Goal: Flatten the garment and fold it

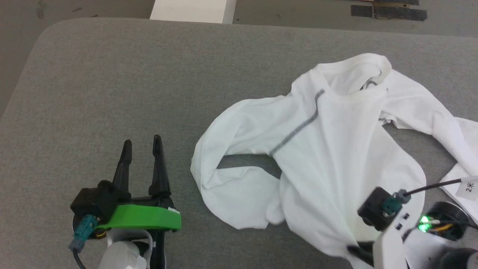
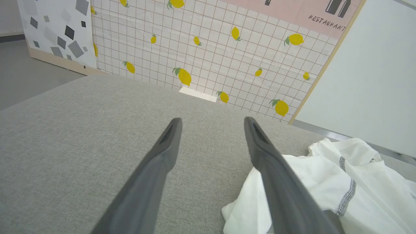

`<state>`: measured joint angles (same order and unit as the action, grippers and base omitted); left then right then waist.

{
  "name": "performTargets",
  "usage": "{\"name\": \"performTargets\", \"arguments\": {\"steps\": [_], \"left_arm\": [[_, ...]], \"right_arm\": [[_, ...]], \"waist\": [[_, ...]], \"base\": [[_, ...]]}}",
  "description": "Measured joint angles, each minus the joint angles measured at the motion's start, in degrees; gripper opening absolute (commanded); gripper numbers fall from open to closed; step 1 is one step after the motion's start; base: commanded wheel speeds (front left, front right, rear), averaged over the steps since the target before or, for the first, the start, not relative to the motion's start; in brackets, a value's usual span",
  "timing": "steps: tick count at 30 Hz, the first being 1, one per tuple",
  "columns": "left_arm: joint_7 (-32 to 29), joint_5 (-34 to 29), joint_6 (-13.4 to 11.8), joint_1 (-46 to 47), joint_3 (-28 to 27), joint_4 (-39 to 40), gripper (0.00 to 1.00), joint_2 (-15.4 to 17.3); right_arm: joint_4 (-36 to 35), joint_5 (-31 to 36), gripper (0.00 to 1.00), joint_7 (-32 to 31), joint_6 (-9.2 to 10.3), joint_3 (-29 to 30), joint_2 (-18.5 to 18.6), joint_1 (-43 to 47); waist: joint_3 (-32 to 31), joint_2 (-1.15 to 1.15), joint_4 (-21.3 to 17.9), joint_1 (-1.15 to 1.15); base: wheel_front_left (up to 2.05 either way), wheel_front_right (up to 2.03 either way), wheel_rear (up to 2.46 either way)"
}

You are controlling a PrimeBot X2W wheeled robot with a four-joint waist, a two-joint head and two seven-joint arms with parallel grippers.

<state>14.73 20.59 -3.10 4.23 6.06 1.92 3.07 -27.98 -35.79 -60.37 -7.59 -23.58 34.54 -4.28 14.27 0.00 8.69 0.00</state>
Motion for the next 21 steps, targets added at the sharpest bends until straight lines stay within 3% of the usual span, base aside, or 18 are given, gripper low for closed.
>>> {"name": "performTargets", "arguments": {"steps": [3, 6, 7, 8, 12, 13, 21], "left_arm": [[0.0, 0.0, 0.0, -0.5, 0.0, 0.0, 1.0, 0.0], [0.0, 0.0, 0.0, -0.8, -0.1, -0.1, 1.0, 0.0], [0.0, 0.0, 0.0, -0.8, -0.1, -0.1, 1.0, 0.0], [0.0, 0.0, 0.1, -0.8, -0.1, -0.2, 1.0, 0.0], [0.0, -0.2, 0.5, -0.8, -0.5, -0.6, 1.0, 0.0], [0.0, -0.7, 0.6, -0.8, -1.1, -0.6, 1.0, 0.0], [0.0, -2.4, 1.5, -1.1, -1.0, 0.6, 1.0, 0.5]], "right_arm": [[-1.7, -1.9, 0.0, -6.2, 0.02, 3.3, 3.3, 5.4], [-2.8, -2.5, 0.0, -8.2, 0.01, 5.9, 3.2, 9.1], [-3.2, -2.2, 0.41, -7.9, 0.02, 6.3, 2.7, 9.5], [-3.4, -1.9, 1.0, -7.1, 0.01, 6.6, 2.1, 9.5], [-3.8, 0.4, 1.0, 0.8, 0.01, 6.7, -1.8, 7.9], [-3.5, 3.4, 1.0, 10.3, 0.01, 9.0, -5.7, 4.2], [-0.8, 22.1, 1.0, 41.3, 0.01, 27.8, -22.6, 1.5]], "waist": [[-0.5, 0.0, -0.9, 0.0], [-0.7, 0.0, -1.7, 0.0], [-0.7, 0.0, -2.0, 0.0], [-0.7, 0.0, -2.2, 0.0], [-1.0, 0.0, -3.1, 0.0], [-1.7, 0.0, -3.7, 0.0], [-2.9, 0.0, -5.5, 0.0]], "base": [[0.0, 0.0, 0.0], [0.0, 0.0, 0.0], [0.0, 0.0, 0.0], [0.0, 0.0, 0.0], [0.0, 0.0, 0.0], [0.0, 0.0, 0.0], [0.0, 0.0, 0.0]]}}
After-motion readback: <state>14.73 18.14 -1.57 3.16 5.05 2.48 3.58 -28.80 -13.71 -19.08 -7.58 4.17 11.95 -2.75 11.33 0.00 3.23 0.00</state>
